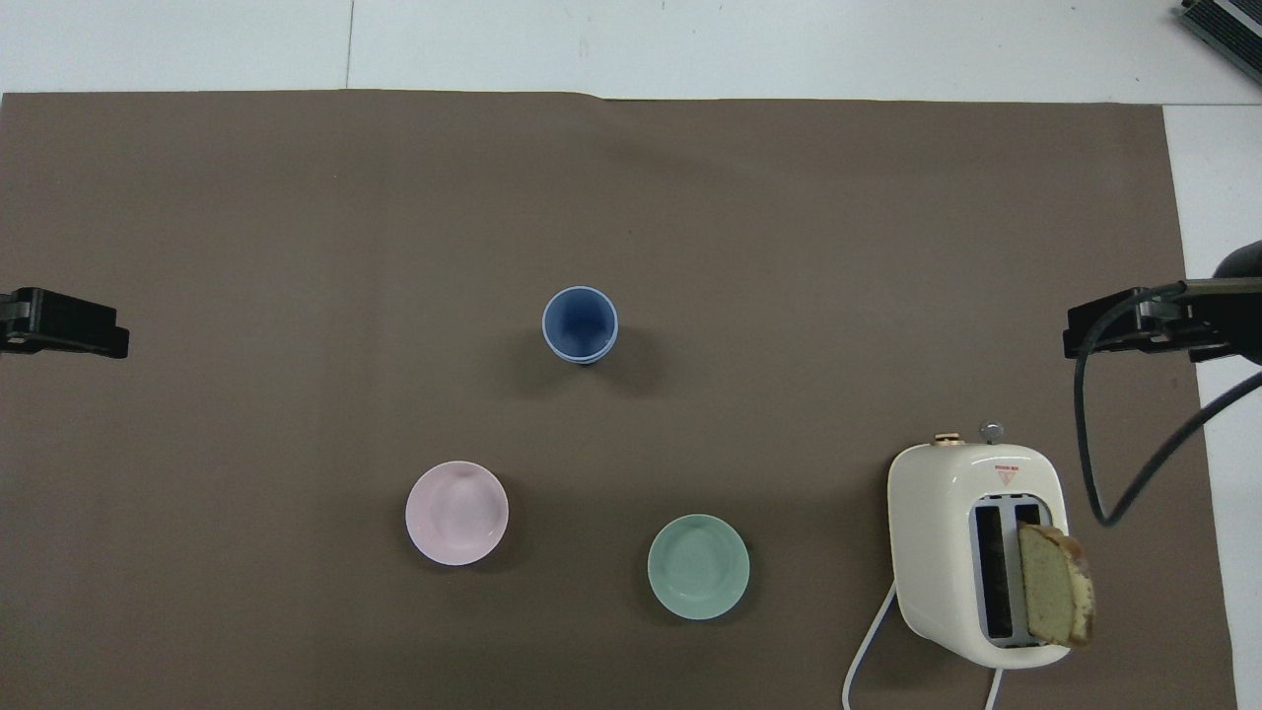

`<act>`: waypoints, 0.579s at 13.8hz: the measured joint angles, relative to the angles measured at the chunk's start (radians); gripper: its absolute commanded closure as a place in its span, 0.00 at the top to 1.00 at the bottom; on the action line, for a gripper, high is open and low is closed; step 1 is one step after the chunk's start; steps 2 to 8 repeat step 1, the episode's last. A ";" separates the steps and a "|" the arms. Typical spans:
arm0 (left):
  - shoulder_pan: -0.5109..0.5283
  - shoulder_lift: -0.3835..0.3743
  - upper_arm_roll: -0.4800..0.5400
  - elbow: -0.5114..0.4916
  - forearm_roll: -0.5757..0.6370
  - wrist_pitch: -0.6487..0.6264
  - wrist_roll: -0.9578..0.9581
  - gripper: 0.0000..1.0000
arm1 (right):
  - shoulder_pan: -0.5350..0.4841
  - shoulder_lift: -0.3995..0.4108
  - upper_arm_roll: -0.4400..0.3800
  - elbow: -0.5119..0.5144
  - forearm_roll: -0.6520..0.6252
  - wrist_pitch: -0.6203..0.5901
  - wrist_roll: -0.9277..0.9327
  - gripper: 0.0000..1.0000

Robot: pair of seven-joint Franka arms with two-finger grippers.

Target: Stack blue cups with both arms

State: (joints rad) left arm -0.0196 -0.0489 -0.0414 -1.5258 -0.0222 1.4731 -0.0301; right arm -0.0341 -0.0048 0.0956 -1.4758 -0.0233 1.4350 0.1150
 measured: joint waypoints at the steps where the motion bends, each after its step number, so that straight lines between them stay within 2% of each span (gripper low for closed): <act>1: 0.000 0.000 0.000 0.000 0.000 0.000 0.000 1.00 | 0.000 0.000 0.000 0.000 0.000 0.000 0.000 1.00; 8: 0.000 0.000 0.000 0.000 0.000 0.000 0.000 1.00 | 0.000 0.000 0.000 0.000 0.000 0.000 0.000 1.00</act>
